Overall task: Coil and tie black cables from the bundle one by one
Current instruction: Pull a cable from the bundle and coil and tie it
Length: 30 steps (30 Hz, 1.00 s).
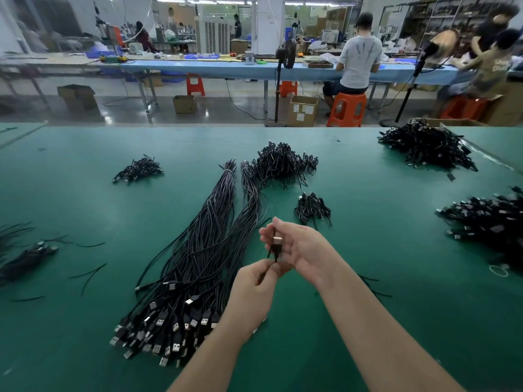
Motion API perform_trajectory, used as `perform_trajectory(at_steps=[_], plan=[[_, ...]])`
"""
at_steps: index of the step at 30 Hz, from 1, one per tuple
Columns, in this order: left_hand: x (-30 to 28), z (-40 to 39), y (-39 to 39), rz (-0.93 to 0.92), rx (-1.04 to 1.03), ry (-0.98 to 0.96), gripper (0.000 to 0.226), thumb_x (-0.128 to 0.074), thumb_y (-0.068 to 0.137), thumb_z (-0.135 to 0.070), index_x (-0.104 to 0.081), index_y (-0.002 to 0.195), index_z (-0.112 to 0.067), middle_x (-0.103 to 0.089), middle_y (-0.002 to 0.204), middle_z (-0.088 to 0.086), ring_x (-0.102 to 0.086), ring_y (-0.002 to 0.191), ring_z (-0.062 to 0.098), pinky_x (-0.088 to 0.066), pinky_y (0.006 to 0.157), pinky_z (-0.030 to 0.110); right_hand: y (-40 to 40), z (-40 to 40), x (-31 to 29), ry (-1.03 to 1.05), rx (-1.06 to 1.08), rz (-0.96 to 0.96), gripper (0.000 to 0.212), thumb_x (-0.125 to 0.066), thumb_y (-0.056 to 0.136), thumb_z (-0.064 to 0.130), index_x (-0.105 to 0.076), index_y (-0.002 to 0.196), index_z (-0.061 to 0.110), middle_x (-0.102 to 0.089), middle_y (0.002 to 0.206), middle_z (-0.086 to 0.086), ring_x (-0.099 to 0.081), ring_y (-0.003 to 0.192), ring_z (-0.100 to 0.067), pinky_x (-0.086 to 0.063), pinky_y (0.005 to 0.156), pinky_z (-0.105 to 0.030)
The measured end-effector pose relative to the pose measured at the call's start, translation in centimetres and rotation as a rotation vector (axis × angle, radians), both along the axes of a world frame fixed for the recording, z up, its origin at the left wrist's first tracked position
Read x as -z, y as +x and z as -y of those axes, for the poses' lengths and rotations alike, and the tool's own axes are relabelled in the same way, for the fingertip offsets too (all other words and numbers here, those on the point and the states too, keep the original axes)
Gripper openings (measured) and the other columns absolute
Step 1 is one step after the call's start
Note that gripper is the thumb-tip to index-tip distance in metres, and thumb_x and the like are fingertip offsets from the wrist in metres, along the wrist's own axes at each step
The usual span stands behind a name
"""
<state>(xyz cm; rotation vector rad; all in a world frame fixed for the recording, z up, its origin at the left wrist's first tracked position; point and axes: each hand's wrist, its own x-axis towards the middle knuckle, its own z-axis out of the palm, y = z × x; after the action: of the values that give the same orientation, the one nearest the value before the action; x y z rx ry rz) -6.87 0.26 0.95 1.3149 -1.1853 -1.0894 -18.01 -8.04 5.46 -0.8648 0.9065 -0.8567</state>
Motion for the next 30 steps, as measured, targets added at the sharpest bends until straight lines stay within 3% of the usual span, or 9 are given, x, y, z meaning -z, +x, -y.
perform_trajectory(at_steps=[4, 8, 12, 14, 17, 21, 25, 27, 30], plan=[[0.1, 0.5, -0.1, -0.048, -0.247, 0.001, 0.031, -0.055, 0.102, -0.016, -0.076, 0.087, -0.034, -0.065, 0.078, -0.003, -0.056, 0.072, 0.012, -0.046, 0.073, 0.031, 0.0, -0.4, -0.2, -0.048, 0.018, -0.133, 0.026, -0.074, 0.087, 0.03, -0.075, 0.065, 0.017, -0.064, 0.076, 0.001, -0.053, 0.074, -0.014, -0.045, 0.074, -0.031], [0.3, 1.1, -0.6, -0.06, -0.361, -0.005, 0.033, -0.052, 0.104, -0.018, -0.078, 0.087, -0.031, -0.039, 0.055, -0.006, -0.027, 0.048, 0.009, -0.026, 0.049, 0.027, 0.7, -0.9, -0.4, -0.106, -0.026, -0.151, 0.034, -0.065, 0.095, 0.027, -0.064, 0.063, 0.015, -0.057, 0.064, 0.001, -0.056, 0.062, -0.011, -0.044, 0.068, -0.028], [0.4, 1.5, -0.6, -0.181, -0.395, 0.018, 0.03, -0.052, 0.104, -0.016, -0.077, 0.087, -0.02, -0.066, 0.073, 0.007, -0.05, 0.068, 0.016, -0.042, 0.066, 0.033, 0.9, -1.6, -0.6, -0.203, -0.042, -0.16, 0.025, -0.063, 0.097, 0.017, -0.076, 0.082, 0.003, -0.072, 0.082, -0.012, -0.067, 0.084, -0.02, -0.057, 0.088, -0.034], [0.6, 1.4, -0.5, -0.153, -0.405, 0.005, 0.029, -0.052, 0.104, -0.017, -0.078, 0.092, -0.022, -0.075, 0.083, 0.004, -0.062, 0.075, 0.011, -0.048, 0.072, 0.025, 0.9, -1.7, -0.5, -0.216, -0.035, -0.173, 0.02, -0.064, 0.096, 0.013, -0.076, 0.09, -0.002, -0.074, 0.091, -0.019, -0.07, 0.088, -0.023, -0.058, 0.092, -0.036], [0.6, 1.5, -0.2, -0.223, -0.433, 0.033, 0.029, -0.051, 0.104, -0.017, -0.078, 0.094, -0.02, -0.076, 0.086, 0.005, -0.063, 0.079, 0.016, -0.05, 0.079, 0.034, 1.0, -2.0, -0.1, -0.213, -0.012, -0.179, 0.017, -0.066, 0.093, 0.012, -0.077, 0.09, 0.0, -0.076, 0.096, -0.018, -0.072, 0.088, -0.021, -0.059, 0.089, -0.033], [-0.4, 2.1, -0.2, -0.554, -0.477, 0.07, 0.026, -0.05, 0.104, -0.009, -0.076, 0.1, -0.006, -0.072, 0.083, 0.008, -0.062, 0.081, 0.019, -0.048, 0.089, 0.04, 1.4, -3.0, 1.2, -0.136, -0.002, -0.114, 0.015, -0.069, 0.089, 0.017, -0.08, 0.08, 0.011, -0.077, 0.09, -0.006, -0.069, 0.083, -0.014, -0.057, 0.081, -0.029], [-1.1, 2.5, -0.2, -0.766, -0.475, 0.101, 0.027, -0.046, 0.106, -0.01, -0.069, 0.111, 0.005, -0.07, 0.1, 0.02, -0.065, 0.093, 0.029, -0.05, 0.097, 0.046, 1.7, -3.4, 2.0, 0.11, 0.027, 0.059, 0.025, -0.087, 0.059, 0.029, -0.075, 0.07, 0.01, -0.062, 0.069, -0.004, -0.062, 0.064, -0.014, -0.057, 0.068, -0.027], [-1.2, 2.5, 0.0, -0.816, -0.487, 0.119, 0.027, -0.047, 0.105, -0.012, -0.069, 0.108, 0.004, -0.072, 0.102, 0.02, -0.07, 0.092, 0.028, -0.054, 0.093, 0.043, 1.8, -3.8, 2.5, 0.15, 0.013, 0.11, 0.023, -0.088, 0.066, 0.027, -0.075, 0.073, 0.009, -0.063, 0.074, -0.009, -0.065, 0.067, -0.019, -0.058, 0.068, -0.03], [-1.3, 2.3, 0.4, -0.894, -0.486, 0.121, 0.026, -0.047, 0.105, -0.012, -0.07, 0.103, 0.001, -0.074, 0.105, 0.019, -0.074, 0.096, 0.026, -0.06, 0.081, 0.035, 2.0, -4.4, 3.2, 0.206, 0.037, 0.213, 0.018, -0.07, 0.087, 0.019, -0.076, 0.082, 0.002, -0.065, 0.079, -0.016, -0.068, 0.073, -0.025, -0.059, 0.068, -0.032]])
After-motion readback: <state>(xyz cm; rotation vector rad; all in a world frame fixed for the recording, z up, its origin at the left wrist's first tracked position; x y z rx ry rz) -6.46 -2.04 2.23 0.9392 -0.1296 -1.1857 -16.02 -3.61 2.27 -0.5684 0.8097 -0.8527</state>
